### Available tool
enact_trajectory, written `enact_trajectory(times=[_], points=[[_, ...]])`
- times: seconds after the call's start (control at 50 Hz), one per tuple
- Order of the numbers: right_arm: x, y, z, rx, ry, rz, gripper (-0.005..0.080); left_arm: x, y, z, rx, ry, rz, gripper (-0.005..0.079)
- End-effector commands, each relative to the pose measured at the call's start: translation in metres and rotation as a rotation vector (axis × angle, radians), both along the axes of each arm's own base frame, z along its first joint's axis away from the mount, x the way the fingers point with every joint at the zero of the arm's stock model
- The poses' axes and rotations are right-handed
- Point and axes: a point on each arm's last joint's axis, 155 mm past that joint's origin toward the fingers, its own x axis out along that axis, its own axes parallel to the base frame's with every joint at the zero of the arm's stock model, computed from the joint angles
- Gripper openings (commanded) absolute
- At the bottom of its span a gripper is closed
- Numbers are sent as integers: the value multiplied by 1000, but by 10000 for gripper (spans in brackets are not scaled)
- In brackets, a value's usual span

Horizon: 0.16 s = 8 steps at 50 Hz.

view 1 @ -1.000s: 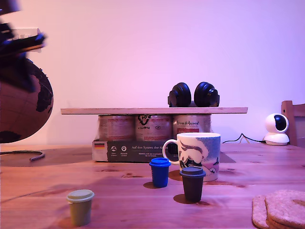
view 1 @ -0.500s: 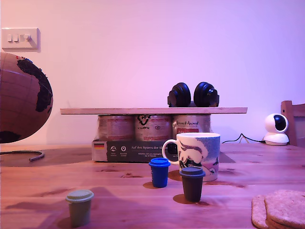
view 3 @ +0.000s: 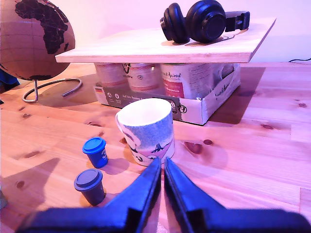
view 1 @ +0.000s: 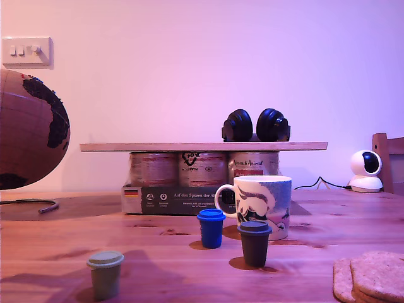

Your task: Slide the blue coffee capsule to the right

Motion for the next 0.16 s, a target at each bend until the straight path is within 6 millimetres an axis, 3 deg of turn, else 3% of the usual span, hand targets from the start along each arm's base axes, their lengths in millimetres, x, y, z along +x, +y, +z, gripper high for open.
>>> enact_trajectory(times=[0.0,0.14], points=[[0,0,-1,-3,-5,1,-12,-1,1,1,-6,-19,6,-19],[0,0,-1,-3,-5,2,-12,-2,2,10,-10,-53,7,-19]])
